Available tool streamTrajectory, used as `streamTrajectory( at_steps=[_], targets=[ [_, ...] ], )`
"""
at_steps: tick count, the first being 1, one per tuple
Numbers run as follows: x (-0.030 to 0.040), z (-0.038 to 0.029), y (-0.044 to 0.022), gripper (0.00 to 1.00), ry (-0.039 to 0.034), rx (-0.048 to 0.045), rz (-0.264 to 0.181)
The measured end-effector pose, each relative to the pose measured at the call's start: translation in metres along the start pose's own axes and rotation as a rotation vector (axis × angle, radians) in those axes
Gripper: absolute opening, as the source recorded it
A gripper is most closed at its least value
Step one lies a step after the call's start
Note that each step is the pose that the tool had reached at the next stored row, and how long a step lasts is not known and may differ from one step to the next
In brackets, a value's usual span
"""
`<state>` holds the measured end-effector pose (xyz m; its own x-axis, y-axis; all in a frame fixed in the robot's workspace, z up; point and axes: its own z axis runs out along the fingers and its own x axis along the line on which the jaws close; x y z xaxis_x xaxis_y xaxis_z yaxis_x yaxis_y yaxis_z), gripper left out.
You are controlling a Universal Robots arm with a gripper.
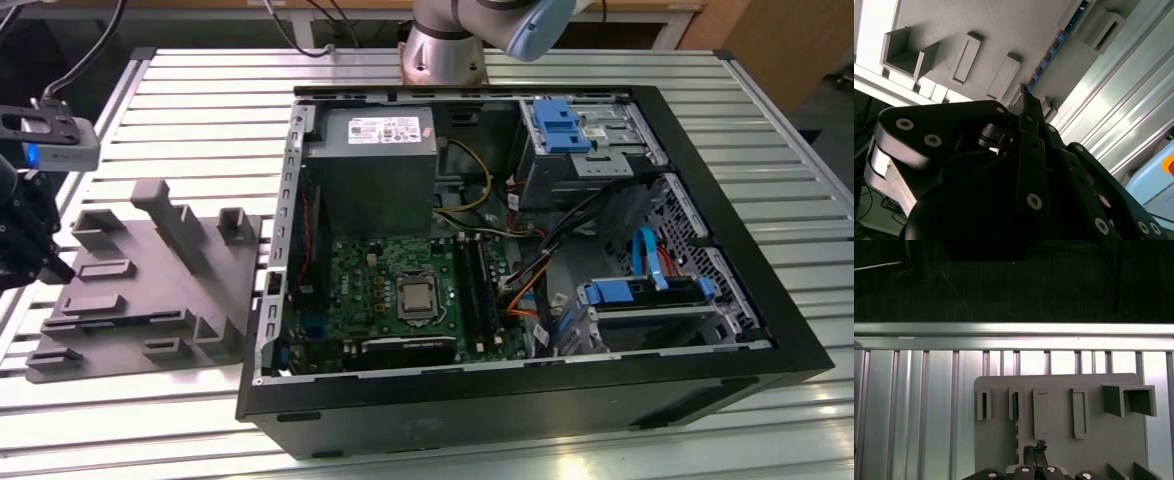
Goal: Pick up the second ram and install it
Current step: 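Pick up the second ram and move it above second insertion slot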
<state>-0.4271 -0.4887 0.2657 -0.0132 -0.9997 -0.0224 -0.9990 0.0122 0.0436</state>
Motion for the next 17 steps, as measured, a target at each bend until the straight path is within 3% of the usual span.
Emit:
streamTrajectory(
  at_steps=[17],
  targets=[
    [0.0001, 0.0048, -0.0002, 0.11, 0.0, 0.0, 0.0]
  ],
)
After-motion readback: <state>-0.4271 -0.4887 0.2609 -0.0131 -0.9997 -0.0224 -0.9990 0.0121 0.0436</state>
